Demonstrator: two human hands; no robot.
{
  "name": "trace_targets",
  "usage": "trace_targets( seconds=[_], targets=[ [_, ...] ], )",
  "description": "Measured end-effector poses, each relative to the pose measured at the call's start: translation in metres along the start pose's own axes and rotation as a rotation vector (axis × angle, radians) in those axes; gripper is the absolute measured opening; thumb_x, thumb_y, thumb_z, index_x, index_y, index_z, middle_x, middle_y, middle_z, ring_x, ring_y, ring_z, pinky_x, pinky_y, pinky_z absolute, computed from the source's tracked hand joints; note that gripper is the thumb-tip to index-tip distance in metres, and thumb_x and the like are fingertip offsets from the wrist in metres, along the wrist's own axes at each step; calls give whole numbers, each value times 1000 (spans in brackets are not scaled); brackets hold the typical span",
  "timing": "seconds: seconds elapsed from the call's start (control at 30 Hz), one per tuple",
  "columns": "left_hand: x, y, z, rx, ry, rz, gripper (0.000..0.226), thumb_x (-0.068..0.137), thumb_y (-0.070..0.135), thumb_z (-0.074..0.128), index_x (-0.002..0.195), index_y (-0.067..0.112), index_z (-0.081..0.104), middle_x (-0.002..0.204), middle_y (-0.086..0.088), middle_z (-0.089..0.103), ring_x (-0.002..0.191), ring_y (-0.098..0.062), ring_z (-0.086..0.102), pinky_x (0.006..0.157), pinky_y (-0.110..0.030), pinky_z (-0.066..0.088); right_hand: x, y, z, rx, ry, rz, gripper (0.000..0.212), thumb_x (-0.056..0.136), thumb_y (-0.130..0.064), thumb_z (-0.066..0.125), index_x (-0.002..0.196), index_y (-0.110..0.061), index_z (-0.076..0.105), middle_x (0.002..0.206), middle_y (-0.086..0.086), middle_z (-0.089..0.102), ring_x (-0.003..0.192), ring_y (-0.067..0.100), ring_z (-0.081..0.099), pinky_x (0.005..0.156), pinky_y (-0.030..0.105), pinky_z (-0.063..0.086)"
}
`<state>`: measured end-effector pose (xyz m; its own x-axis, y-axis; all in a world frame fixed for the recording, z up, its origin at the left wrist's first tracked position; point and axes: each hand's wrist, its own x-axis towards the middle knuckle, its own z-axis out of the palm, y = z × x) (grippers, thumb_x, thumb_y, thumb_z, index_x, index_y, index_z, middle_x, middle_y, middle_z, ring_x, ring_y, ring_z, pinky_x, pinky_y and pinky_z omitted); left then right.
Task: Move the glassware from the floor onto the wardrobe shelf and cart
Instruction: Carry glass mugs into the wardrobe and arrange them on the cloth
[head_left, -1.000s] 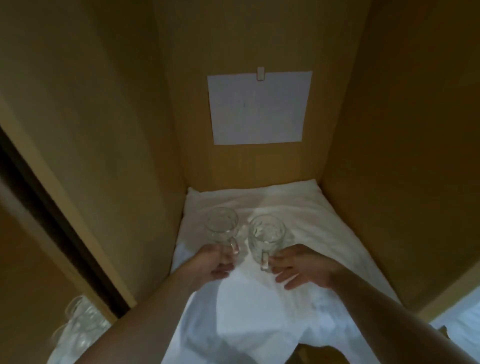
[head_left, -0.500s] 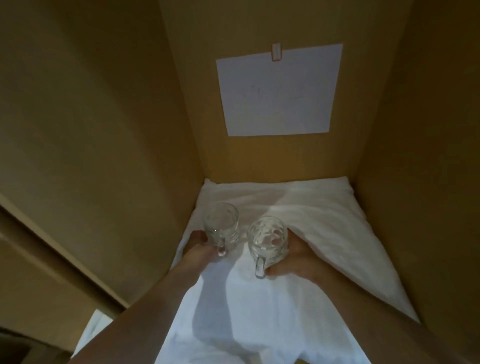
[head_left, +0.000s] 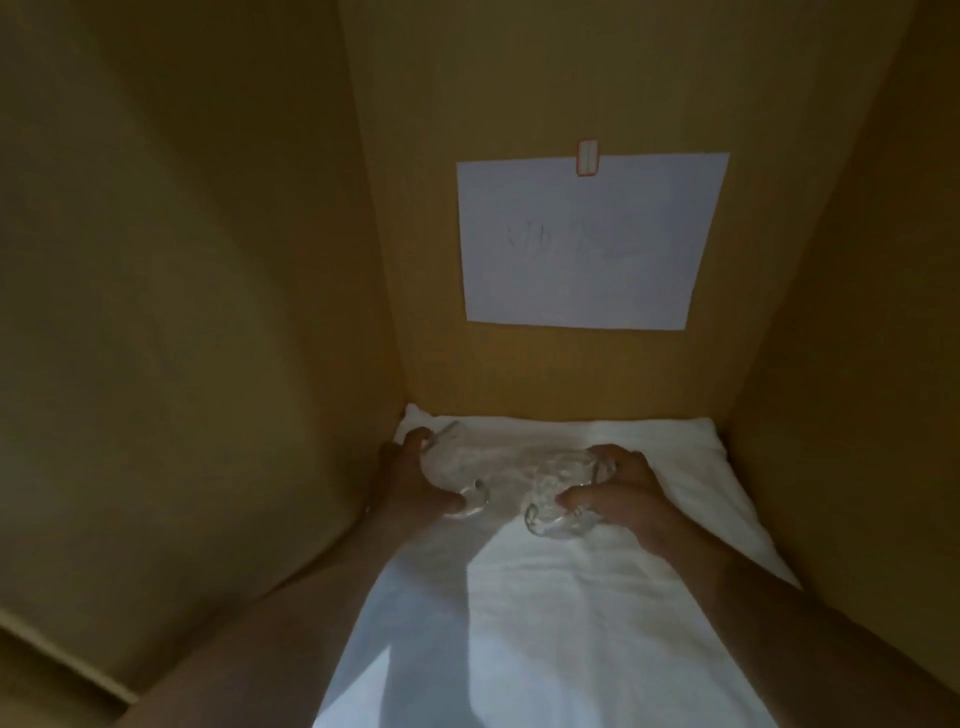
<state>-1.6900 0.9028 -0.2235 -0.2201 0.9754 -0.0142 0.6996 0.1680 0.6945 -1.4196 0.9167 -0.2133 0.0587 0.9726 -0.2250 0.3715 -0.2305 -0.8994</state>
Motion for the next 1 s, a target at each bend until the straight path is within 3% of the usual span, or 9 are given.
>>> trace_targets(
  seconds=[0.13,0.3,0.47,0.57,0.77,0.87,1.0],
  targets=[
    [38,24,-12,315,-26,99,104,46,39,92,134,25,39,129,-8,48,118,-31,52,89,-40,53,27,-24,9,-292,27,-172,96,51,-14,98,136,-19,53,127,1,34,115,19,51,97,24,46],
    [63,48,-9,775,-35,94,75,65,40,87,126,21,48,119,-9,53,117,-32,51,90,-42,46,52,-44,32,-495,-10,-315,101,49,-15,95,138,-22,48,126,-3,34,116,22,51,94,29,50],
    [77,49,0,961,7,164,50,79,31,68,127,26,53,124,-8,47,121,-30,45,97,-44,41,73,-50,61,-558,1,-474,89,60,-9,85,141,-13,48,138,11,44,117,32,55,95,33,50],
    [83,46,7,963,61,240,54,78,28,68,128,23,50,127,-11,43,121,-31,44,98,-41,41,84,-49,72,-543,19,-520,85,58,-3,79,138,-8,51,135,14,50,113,36,58,90,34,50],
    [103,41,14,733,86,214,55,73,20,68,124,16,48,123,-8,52,116,-27,49,97,-36,44,98,-63,81,-537,-4,-480,84,63,-7,83,139,-14,50,143,5,45,124,25,53,99,26,44],
    [115,40,12,660,76,192,59,71,26,71,126,18,50,127,-7,53,121,-28,48,99,-37,42,104,-63,85,-572,-42,-477,84,67,-10,83,142,-13,46,145,5,42,126,25,51,97,22,39],
    [122,39,20,630,109,176,66,69,34,74,129,19,49,128,-6,52,124,-28,46,100,-37,39,113,-63,84,-598,-69,-465,85,68,-14,85,142,-15,44,146,4,39,124,25,52,94,24,42]
  ],
)
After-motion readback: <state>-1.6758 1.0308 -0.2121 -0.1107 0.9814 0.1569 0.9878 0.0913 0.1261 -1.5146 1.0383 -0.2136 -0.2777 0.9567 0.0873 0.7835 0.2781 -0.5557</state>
